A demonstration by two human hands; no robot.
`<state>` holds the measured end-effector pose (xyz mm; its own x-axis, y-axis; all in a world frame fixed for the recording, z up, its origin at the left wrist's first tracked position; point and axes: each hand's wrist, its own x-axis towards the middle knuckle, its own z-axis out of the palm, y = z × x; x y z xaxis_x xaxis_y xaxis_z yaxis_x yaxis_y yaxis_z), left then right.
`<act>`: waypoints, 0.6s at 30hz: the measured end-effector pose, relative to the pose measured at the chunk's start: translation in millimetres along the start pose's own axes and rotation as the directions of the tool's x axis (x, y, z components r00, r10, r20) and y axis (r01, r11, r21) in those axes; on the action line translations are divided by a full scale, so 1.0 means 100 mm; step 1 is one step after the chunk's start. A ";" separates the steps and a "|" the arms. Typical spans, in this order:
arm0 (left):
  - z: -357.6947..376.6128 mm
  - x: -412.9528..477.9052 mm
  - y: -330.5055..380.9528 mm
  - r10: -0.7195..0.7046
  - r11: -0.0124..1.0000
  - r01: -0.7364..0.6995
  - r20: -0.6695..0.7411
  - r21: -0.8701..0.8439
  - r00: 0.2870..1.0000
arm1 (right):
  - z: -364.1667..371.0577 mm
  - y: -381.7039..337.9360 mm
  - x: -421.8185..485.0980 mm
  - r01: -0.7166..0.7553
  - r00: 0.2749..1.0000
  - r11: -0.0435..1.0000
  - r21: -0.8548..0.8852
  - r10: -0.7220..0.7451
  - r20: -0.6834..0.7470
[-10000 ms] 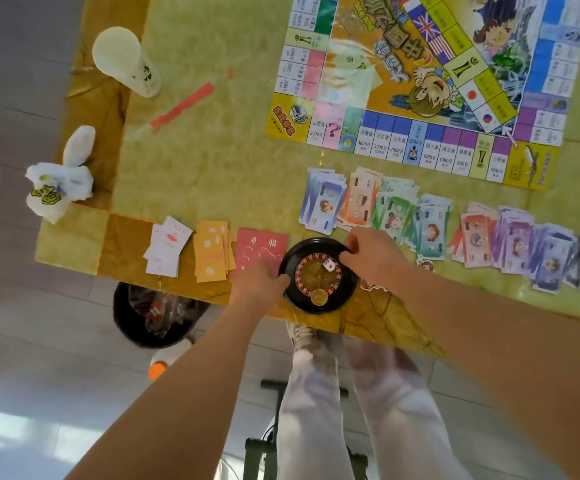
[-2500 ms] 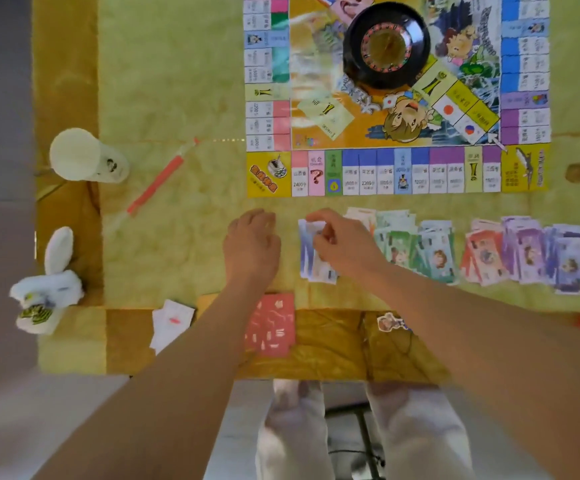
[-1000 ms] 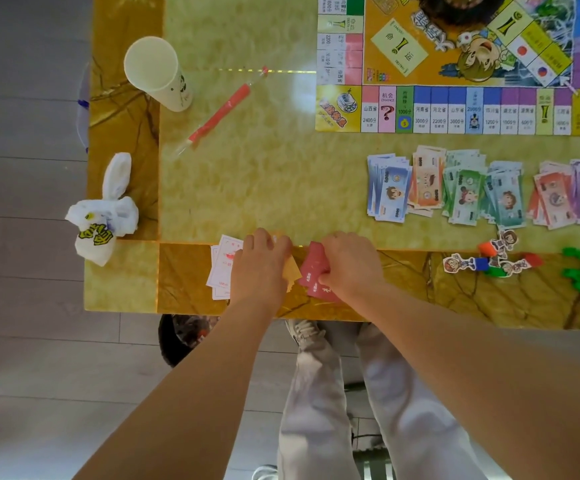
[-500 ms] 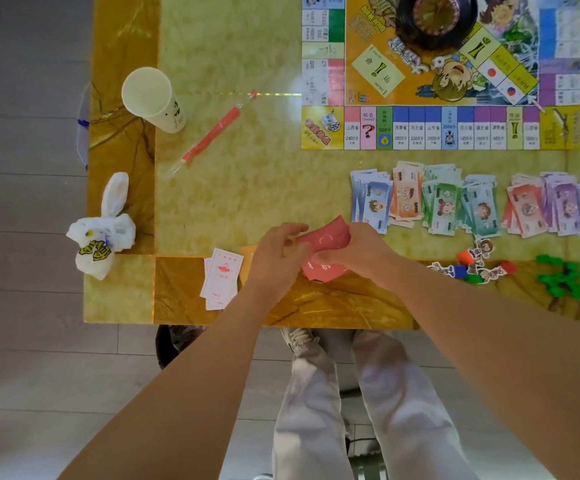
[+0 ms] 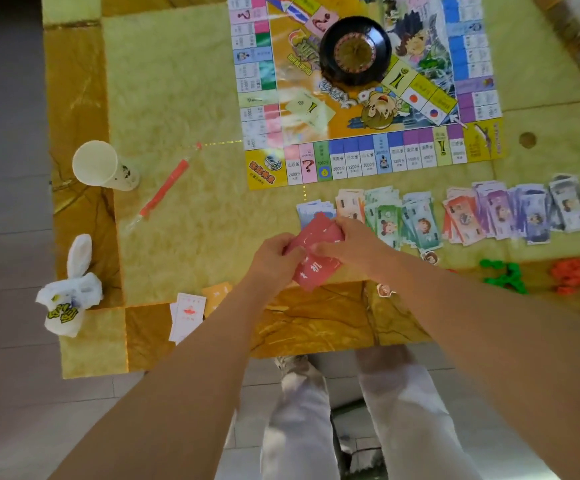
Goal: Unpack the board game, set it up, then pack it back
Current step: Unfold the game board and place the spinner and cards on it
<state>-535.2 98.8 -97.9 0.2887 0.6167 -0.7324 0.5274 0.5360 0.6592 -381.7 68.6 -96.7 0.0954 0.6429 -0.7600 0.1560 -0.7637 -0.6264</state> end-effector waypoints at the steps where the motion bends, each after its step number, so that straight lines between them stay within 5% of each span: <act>1: 0.02 -0.01 0.03 -0.009 1.000 0.009 0.023 -0.005 1.000 | -0.03 0.01 0.00 0.016 1.000 1.000 0.005 -0.016 0.002; 7: 0.47 0.27 0.54 0.010 0.995 -0.016 0.067 0.096 0.998 | -0.73 -0.07 0.13 0.043 0.999 0.996 -0.076 -0.045 -0.018; 12: 0.86 0.54 1.05 -0.034 0.999 0.034 -0.003 0.018 0.999 | -1.41 -0.17 0.20 0.053 0.999 0.999 0.001 -0.053 0.006; 15: 1.11 0.66 1.36 -0.129 0.971 0.117 -0.046 -0.210 0.991 | -1.74 -0.21 0.29 0.042 0.997 0.997 0.067 -0.037 -0.073; 18: 1.34 0.77 1.60 -0.216 0.833 0.194 0.019 -0.519 0.976 | -2.00 -0.24 0.36 0.016 0.981 0.959 0.282 0.039 -0.188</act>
<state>-321.6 155.3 -71.3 0.1834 0.4755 -0.8604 0.0804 0.8650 0.4952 -185.1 121.7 -74.4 0.2849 0.6120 -0.7378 -0.1258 -0.7391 -0.6617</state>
